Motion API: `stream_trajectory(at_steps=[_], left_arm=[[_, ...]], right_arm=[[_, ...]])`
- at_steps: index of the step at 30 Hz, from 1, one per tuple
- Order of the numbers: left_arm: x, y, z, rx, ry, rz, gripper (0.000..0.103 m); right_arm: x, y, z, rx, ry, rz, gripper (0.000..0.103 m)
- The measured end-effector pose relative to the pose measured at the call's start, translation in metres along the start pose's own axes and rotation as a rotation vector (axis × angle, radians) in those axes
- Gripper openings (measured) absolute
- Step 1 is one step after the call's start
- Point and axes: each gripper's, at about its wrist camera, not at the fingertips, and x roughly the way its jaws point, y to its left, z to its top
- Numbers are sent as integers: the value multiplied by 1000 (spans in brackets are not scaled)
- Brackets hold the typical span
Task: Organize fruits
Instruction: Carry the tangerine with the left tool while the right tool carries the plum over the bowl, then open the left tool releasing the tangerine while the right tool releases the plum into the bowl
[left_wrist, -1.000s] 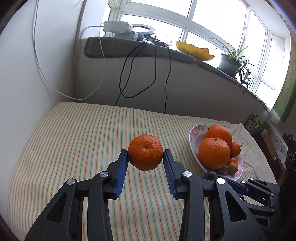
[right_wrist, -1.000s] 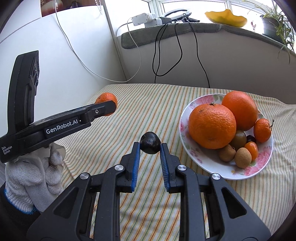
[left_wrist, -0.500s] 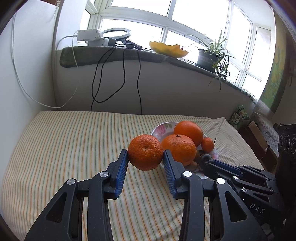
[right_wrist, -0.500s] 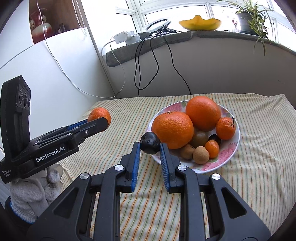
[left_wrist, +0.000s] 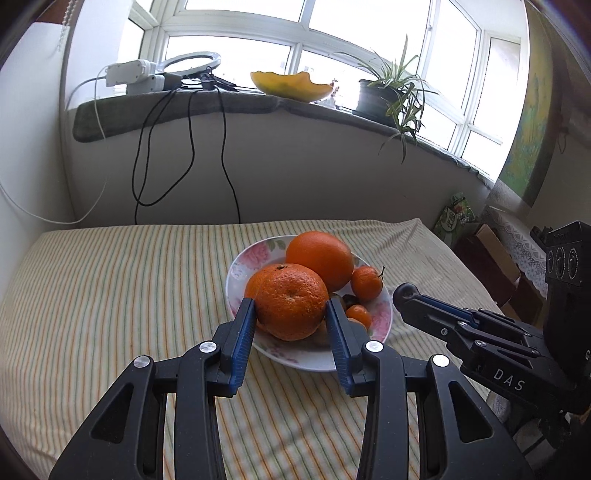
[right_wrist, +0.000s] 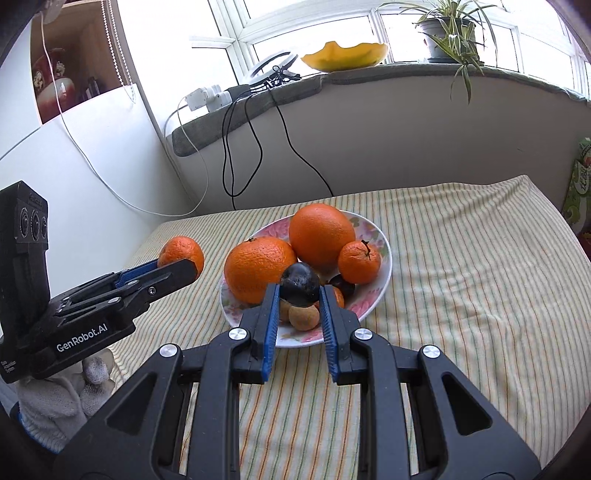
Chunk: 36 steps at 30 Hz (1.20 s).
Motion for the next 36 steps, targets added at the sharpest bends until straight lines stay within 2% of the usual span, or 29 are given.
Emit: stream_trajectory(at_steps=[15,36], left_arm=[[34,-35,10,76,44,-10,37],[57,-52,19,114,72,-16,38]], right_arm=[[13,-21,-2,4,27,5,23],[28,-24,-5,-31,45,-3,23]])
